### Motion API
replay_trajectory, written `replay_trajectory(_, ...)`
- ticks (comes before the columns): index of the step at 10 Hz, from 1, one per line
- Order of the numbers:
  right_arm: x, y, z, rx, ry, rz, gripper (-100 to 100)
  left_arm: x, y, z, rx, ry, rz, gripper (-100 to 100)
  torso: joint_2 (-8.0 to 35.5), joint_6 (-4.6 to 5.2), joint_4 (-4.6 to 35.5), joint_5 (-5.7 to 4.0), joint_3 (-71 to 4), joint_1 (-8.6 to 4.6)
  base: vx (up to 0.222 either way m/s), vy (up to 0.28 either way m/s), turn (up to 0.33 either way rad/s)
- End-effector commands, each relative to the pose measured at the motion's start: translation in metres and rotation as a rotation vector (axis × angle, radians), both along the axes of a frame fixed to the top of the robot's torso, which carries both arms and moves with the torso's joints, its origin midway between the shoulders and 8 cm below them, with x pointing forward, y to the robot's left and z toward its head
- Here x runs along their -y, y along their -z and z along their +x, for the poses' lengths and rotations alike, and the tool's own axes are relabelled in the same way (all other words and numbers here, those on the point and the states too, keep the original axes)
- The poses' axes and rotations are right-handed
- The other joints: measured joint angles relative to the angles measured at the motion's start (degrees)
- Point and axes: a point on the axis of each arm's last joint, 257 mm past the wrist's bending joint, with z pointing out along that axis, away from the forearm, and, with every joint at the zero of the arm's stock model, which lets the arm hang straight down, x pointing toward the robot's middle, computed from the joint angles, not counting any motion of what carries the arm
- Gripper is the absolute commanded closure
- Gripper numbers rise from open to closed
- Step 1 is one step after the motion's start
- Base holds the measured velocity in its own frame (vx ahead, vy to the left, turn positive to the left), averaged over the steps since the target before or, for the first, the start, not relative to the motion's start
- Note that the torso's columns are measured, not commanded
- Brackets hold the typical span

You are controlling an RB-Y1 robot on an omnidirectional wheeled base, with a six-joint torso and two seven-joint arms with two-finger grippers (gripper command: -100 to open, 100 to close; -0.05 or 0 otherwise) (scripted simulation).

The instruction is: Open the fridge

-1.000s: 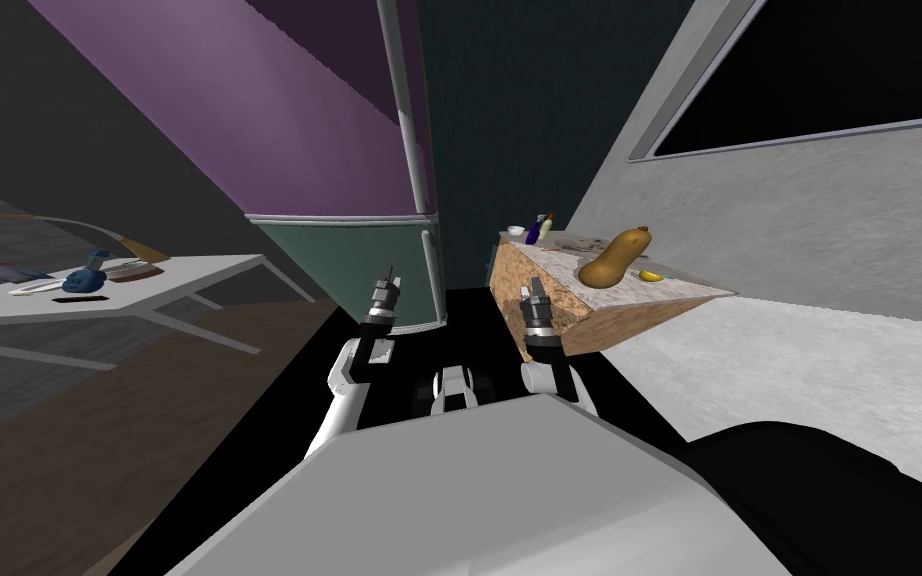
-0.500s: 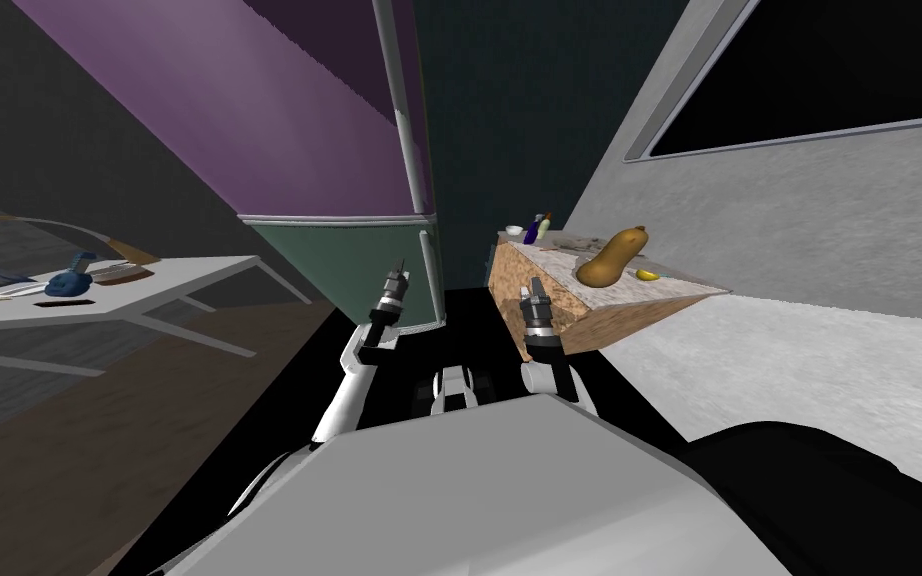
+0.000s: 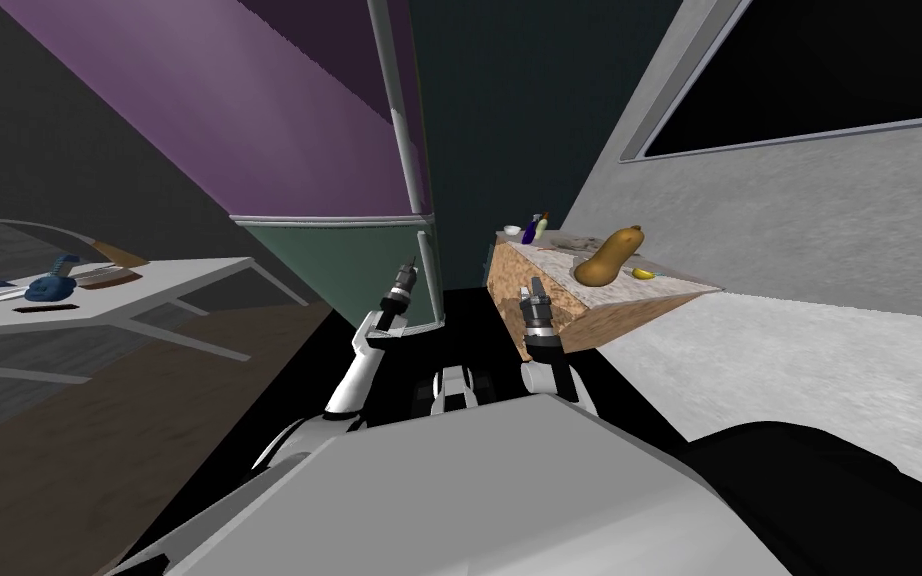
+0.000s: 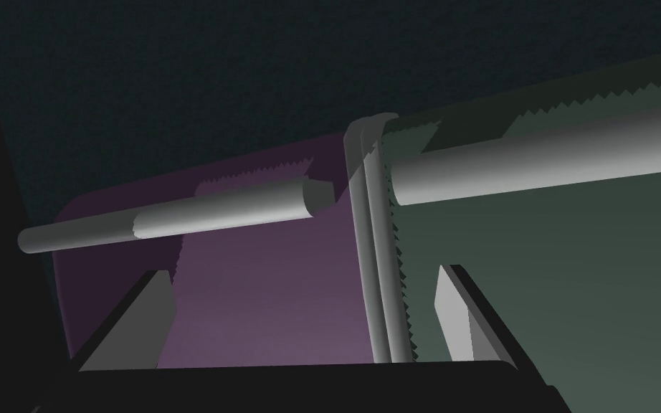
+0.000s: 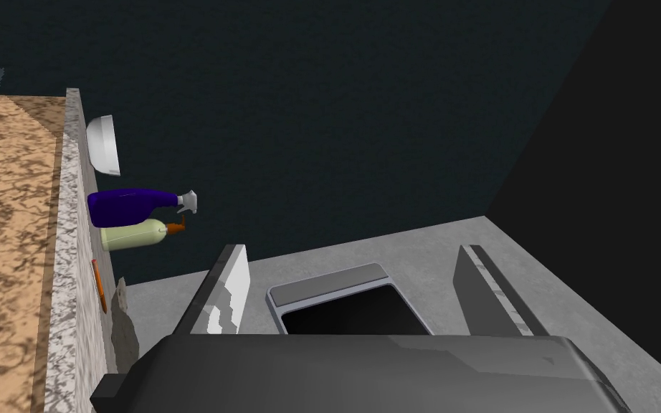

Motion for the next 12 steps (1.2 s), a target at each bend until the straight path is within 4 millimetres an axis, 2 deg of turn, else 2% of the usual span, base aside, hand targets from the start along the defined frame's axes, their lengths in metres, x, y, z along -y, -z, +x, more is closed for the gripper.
replay_trajectory(1,0.000,0.000,0.000,0.000,0.000,0.000,0,0.014,-0.003,0.017,-0.016,0.011,0.043,-100,0.0,-0.02,0.0,0.00,0.0,0.01,0.009,0.001,-0.035)
replay_trajectory(2,0.000,0.000,0.000,0.000,0.000,0.000,0,0.017,-0.006,0.024,-0.015,0.013,0.049,-100,0.0,0.00,0.0,0.00,0.0,0.00,0.006,0.002,-0.021)
replay_trajectory(3,0.000,0.000,0.000,0.000,0.000,0.000,0,0.023,0.001,0.034,-0.039,0.012,0.080,-100,0.0,-0.01,0.0,0.00,0.0,0.00,0.007,0.002,-0.037)
replay_trajectory(4,0.000,0.000,0.000,0.000,0.000,0.000,0,0.027,-0.006,0.040,-0.032,0.015,0.084,-100,0.0,-0.01,0.0,0.00,0.0,0.01,0.007,0.003,-0.019)
replay_trajectory(5,0.000,0.000,0.000,0.000,0.000,0.000,0,0.032,0.000,0.048,-0.053,0.013,0.114,-100,0.0,-0.01,0.0,0.00,0.0,0.00,0.008,0.002,-0.036)
replay_trajectory(7,0.000,0.000,0.000,0.000,0.000,0.000,0,0.037,-0.010,0.055,-0.042,0.016,0.120,-100,0.0,-0.02,0.0,0.00,0.0,0.00,0.003,0.001,-0.010)
replay_trajectory(8,0.000,0.000,0.000,0.000,0.000,0.000,0,0.041,-0.005,0.066,-0.066,0.009,0.155,-100,0.0,-0.02,0.0,0.00,0.0,0.01,0.005,0.001,-0.040)
replay_trajectory(9,0.000,0.000,0.000,0.000,0.000,0.000,0,0.044,-0.012,0.069,-0.057,0.012,0.158,-100,0.0,0.01,0.0,0.00,0.0,0.00,0.006,0.002,-0.022)
replay_trajectory(10,0.000,0.000,0.000,0.000,0.000,0.000,0,0.048,-0.008,0.079,-0.077,0.003,0.192,-100,0.0,-0.01,0.0,0.00,0.0,0.01,0.009,0.003,-0.030)
replay_trajectory(12,0.000,0.000,0.000,0.000,0.000,0.000,0,0.053,-0.013,0.092,-0.084,-0.006,0.228,-100,0.0,-0.01,0.0,0.00,0.0,0.00,0.007,0.002,-0.028)
